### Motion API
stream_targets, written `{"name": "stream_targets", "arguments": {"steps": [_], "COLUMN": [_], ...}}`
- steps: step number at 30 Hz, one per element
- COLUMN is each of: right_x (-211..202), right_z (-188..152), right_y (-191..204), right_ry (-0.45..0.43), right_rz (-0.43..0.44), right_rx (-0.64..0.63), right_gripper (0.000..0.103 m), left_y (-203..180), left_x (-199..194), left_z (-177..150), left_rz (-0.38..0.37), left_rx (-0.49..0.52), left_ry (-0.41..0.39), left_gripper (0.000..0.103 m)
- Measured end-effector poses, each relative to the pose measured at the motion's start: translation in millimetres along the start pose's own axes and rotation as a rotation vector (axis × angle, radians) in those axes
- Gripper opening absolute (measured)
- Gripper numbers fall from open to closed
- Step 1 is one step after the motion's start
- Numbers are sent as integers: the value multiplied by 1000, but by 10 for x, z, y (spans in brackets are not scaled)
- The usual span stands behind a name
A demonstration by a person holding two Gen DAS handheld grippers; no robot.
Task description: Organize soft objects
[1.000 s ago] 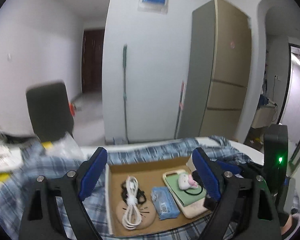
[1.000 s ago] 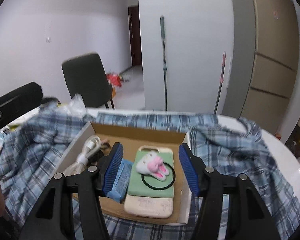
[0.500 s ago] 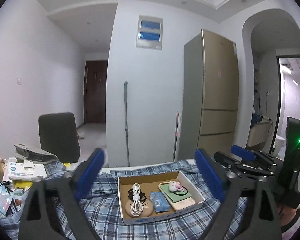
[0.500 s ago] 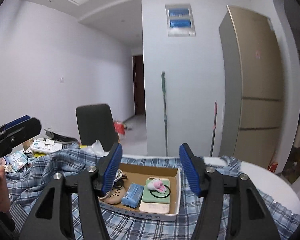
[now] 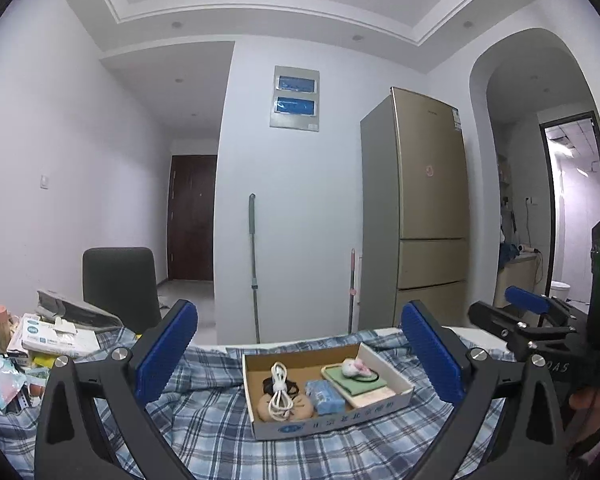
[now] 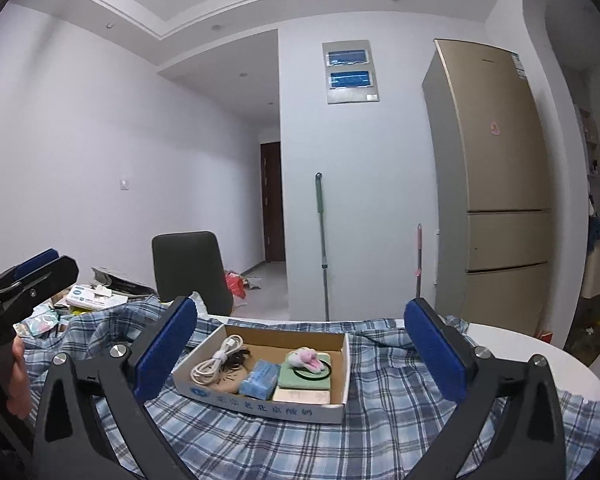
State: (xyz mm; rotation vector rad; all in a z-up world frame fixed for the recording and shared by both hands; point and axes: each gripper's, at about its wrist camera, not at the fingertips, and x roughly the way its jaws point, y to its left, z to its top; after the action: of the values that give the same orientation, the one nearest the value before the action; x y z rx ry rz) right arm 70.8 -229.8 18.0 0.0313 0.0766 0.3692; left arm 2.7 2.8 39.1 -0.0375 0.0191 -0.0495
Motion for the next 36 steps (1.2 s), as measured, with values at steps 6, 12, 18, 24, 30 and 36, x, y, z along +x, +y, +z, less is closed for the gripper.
{"name": "stream_targets", "arguments": {"steps": [6, 12, 18, 24, 30, 36], "right_x": [63, 51, 47, 21, 34, 42], "right_z": [-220, -279, -290, -282, -284, -282], "right_y": [-84, -72, -50, -51, -37, -45], "right_ry": [26, 32, 36, 27, 35, 39], "right_rz": [-4, 0, -5, -7, -3, -3], "right_rx": [15, 3, -12, -14, -24, -23], "right_gripper": [103, 103, 103, 103, 103, 103], "left_y": [64, 150, 193, 196, 198, 152], "left_x": [84, 128, 113, 118, 106, 76], "left_z": [-255, -381, -409, -408, -423, -435], "left_rz": [9, 18, 37, 45, 59, 79], "left_rx": [1, -27, -42, -40, -38, -15], "left_ry": [32, 55, 53, 56, 50, 37], "left_gripper": [103, 103, 103, 103, 103, 103]}}
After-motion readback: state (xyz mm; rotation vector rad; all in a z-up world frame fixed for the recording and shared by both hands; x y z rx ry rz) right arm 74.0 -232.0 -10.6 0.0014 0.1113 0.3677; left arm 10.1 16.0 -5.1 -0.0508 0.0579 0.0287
